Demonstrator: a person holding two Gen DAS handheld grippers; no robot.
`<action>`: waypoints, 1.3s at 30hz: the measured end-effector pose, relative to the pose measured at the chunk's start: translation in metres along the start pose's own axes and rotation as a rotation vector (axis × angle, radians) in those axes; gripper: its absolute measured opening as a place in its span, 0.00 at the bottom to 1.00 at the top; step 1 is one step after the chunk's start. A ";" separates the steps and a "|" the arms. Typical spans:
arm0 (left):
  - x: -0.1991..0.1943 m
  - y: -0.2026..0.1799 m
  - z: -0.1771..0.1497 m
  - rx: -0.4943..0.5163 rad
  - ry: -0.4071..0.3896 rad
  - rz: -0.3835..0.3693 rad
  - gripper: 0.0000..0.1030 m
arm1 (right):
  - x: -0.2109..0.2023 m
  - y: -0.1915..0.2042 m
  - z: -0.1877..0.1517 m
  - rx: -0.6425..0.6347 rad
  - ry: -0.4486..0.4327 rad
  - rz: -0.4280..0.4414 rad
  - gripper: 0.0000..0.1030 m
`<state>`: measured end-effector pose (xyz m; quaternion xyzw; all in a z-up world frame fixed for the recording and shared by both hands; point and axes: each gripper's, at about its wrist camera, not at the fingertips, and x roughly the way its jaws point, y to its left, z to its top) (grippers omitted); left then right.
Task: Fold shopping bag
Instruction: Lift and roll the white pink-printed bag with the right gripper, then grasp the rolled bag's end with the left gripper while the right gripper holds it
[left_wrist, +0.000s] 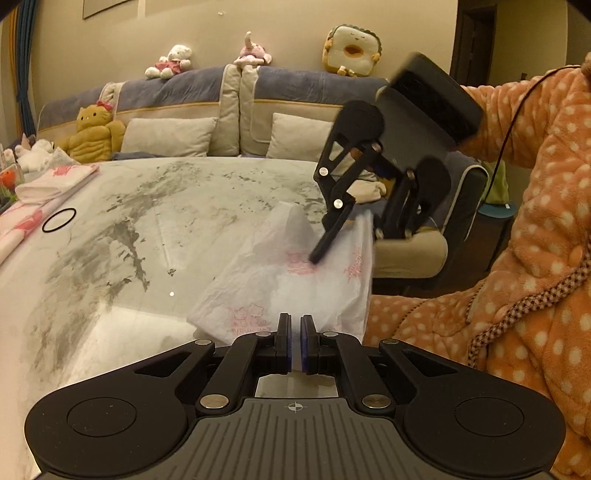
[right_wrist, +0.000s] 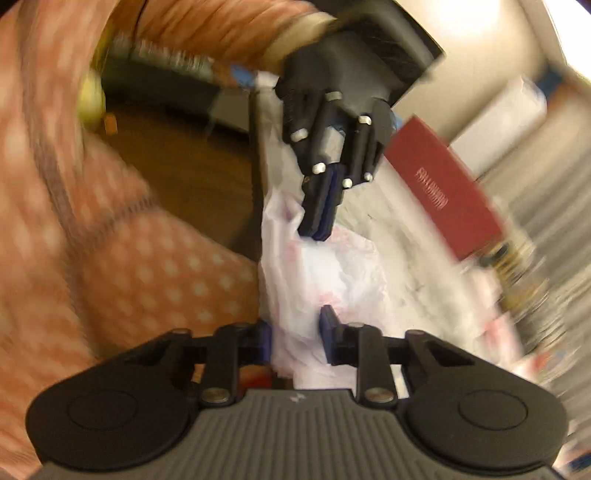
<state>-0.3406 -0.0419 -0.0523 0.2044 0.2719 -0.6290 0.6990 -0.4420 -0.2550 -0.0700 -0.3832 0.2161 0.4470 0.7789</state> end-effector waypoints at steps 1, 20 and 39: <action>-0.002 0.000 -0.001 -0.005 -0.012 -0.005 0.04 | -0.004 -0.009 0.000 0.060 -0.012 0.035 0.09; -0.033 0.018 -0.011 -0.158 -0.246 0.116 0.04 | 0.013 -0.089 -0.131 1.472 -0.354 0.446 0.00; 0.045 0.002 0.037 0.096 -0.024 0.280 0.04 | 0.029 -0.096 -0.130 1.620 -0.252 0.472 0.00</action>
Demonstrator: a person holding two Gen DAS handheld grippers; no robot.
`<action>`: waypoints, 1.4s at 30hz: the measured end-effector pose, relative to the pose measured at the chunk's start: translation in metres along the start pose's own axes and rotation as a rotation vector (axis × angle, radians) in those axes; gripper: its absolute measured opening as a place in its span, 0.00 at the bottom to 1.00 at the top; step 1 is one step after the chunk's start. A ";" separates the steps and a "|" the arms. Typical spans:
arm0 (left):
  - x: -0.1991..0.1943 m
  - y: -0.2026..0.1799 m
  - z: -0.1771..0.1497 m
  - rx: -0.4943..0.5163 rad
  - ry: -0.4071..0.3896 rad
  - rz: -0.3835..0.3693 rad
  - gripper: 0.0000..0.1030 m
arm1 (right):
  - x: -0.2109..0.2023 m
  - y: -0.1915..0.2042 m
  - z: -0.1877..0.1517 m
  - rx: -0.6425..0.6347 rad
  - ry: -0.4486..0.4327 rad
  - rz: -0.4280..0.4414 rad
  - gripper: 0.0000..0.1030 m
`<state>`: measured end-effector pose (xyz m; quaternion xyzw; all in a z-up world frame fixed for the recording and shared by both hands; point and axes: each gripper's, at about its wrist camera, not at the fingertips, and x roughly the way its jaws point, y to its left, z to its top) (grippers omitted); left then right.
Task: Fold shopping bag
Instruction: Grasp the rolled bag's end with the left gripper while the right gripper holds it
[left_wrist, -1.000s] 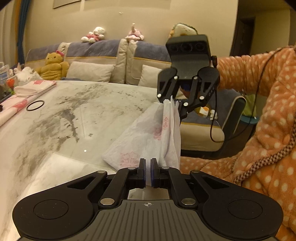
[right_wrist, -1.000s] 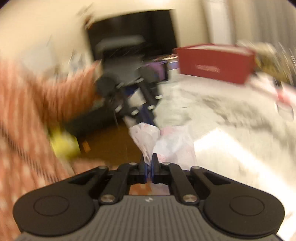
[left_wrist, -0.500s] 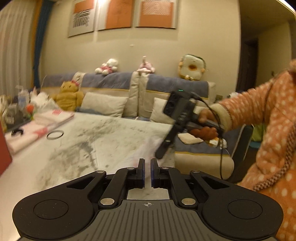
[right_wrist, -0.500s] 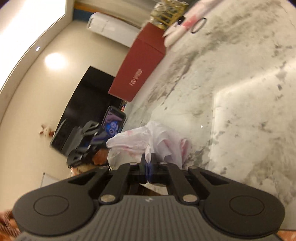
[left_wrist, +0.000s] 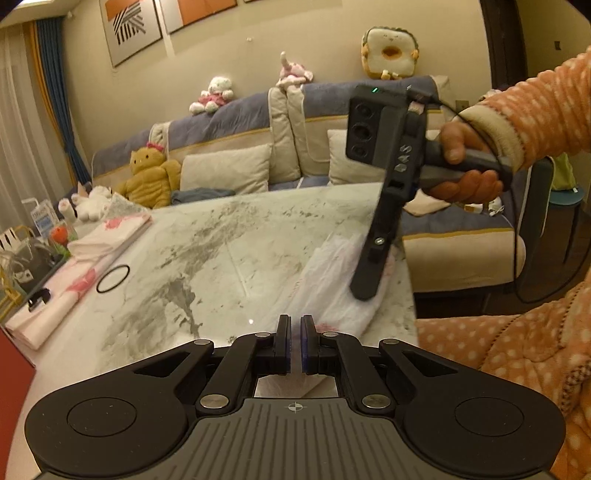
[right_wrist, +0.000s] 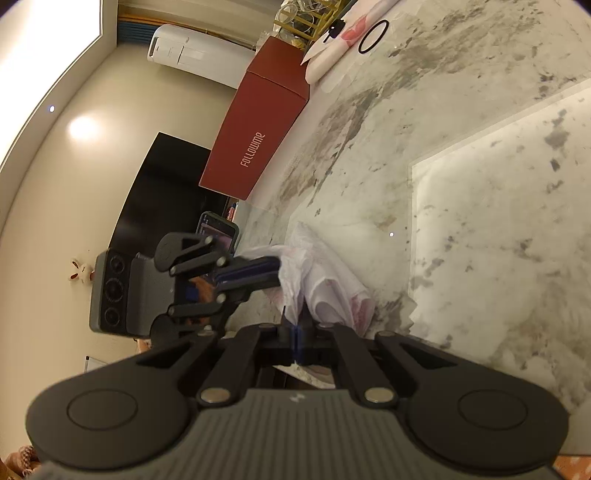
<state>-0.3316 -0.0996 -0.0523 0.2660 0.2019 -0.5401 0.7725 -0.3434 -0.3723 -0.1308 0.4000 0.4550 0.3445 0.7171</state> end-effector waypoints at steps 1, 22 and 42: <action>0.004 0.001 0.000 -0.009 0.003 -0.006 0.04 | 0.001 0.001 0.000 -0.006 0.003 -0.002 0.00; 0.014 0.020 -0.008 -0.182 -0.001 -0.077 0.03 | 0.070 0.119 -0.105 -1.621 0.019 -0.699 0.36; 0.018 0.038 -0.015 -0.346 -0.006 -0.124 0.04 | 0.054 0.114 -0.086 -1.517 0.092 -0.610 0.39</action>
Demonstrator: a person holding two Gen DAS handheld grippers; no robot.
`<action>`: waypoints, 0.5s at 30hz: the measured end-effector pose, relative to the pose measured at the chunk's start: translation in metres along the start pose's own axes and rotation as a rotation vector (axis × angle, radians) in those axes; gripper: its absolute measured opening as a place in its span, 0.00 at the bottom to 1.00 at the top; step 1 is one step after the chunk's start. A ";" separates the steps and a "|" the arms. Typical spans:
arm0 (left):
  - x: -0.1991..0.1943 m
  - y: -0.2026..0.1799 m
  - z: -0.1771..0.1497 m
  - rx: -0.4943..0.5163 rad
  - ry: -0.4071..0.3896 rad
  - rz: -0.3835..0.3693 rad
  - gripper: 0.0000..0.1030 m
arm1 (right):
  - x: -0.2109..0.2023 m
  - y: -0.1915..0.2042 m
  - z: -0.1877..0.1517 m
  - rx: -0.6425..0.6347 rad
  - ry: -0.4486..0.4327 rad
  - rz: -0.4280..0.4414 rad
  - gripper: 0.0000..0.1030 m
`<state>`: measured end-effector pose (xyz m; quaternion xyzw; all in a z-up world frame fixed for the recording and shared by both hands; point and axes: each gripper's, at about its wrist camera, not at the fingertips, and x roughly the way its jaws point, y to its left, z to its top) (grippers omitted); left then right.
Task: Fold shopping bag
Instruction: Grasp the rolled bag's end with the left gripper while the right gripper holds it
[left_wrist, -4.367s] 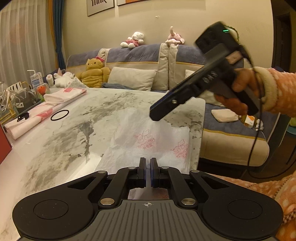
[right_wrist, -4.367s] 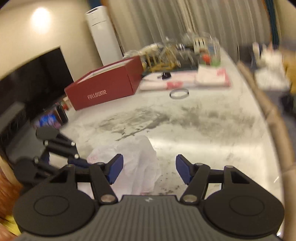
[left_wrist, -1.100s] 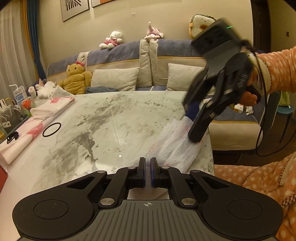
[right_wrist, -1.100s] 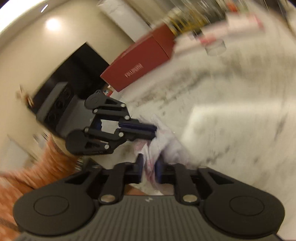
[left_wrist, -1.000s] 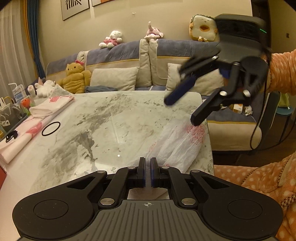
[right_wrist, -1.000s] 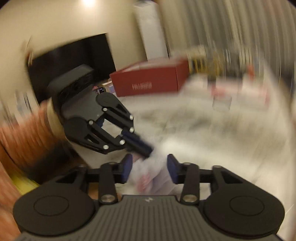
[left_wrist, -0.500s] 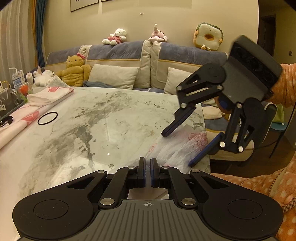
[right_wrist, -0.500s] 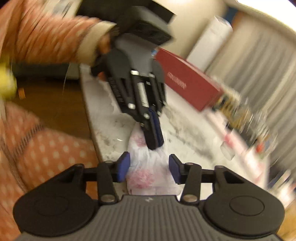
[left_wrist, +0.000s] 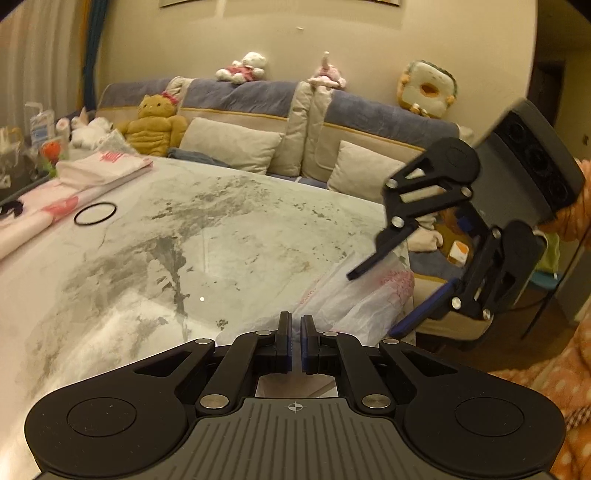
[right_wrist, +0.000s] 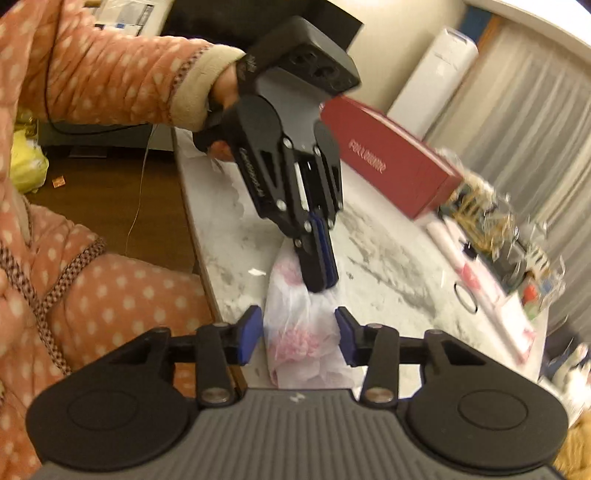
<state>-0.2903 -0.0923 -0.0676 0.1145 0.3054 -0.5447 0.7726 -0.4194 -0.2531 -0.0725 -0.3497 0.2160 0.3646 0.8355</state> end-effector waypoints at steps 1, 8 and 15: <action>0.000 0.002 -0.001 -0.024 -0.004 0.000 0.04 | 0.000 0.004 0.001 -0.033 -0.002 -0.006 0.39; 0.004 0.004 -0.005 -0.087 -0.022 0.024 0.04 | 0.004 -0.003 -0.005 -0.040 0.018 -0.009 0.37; -0.014 0.012 -0.012 -0.239 -0.141 0.032 0.04 | 0.012 -0.046 -0.033 0.432 -0.031 0.171 0.12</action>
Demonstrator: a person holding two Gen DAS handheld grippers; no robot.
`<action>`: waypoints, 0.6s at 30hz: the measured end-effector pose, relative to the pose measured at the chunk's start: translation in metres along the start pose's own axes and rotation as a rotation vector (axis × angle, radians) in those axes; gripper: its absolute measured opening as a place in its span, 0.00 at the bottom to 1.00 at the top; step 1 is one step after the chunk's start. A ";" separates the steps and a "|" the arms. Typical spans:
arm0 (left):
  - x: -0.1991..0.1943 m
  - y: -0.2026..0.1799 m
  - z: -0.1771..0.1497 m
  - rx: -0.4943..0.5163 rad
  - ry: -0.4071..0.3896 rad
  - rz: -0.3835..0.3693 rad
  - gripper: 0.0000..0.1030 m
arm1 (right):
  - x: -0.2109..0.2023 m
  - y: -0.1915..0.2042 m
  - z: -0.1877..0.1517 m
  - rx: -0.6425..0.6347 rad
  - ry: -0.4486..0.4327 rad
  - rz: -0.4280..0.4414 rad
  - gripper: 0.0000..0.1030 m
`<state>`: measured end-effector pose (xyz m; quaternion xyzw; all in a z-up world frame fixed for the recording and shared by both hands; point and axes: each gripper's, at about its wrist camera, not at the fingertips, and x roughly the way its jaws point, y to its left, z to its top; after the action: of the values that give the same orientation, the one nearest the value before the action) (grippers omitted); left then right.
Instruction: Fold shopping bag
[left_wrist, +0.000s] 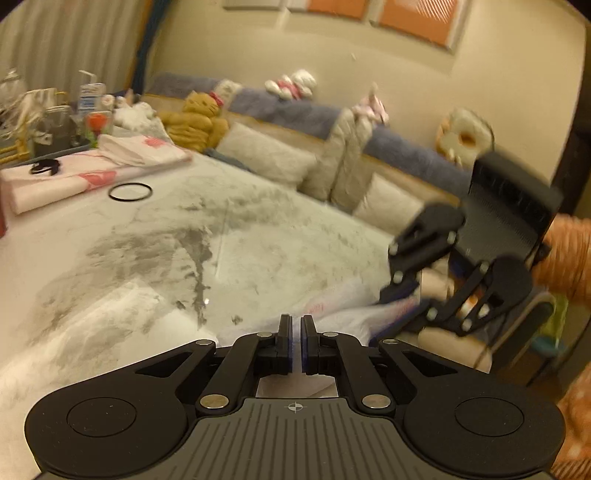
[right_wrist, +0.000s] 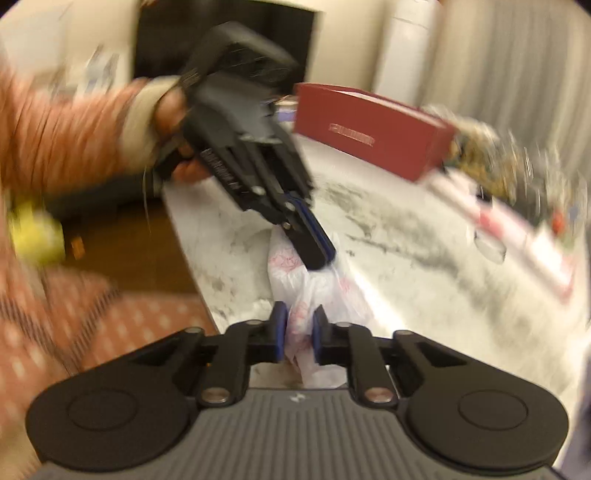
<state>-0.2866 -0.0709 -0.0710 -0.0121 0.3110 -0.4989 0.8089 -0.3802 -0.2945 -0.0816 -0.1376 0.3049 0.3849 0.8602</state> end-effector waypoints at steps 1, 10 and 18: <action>-0.008 0.004 -0.001 -0.073 -0.057 -0.018 0.04 | -0.001 -0.006 -0.003 0.078 -0.014 0.014 0.12; -0.036 -0.001 -0.048 -0.466 -0.287 -0.050 1.00 | -0.001 -0.065 -0.061 0.893 -0.242 0.253 0.02; -0.006 0.002 -0.054 -0.716 -0.312 -0.088 1.00 | 0.007 -0.051 -0.072 0.961 -0.396 0.352 0.02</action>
<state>-0.3146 -0.0492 -0.1124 -0.3824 0.3378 -0.3851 0.7690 -0.3689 -0.3586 -0.1419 0.3987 0.2970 0.3589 0.7900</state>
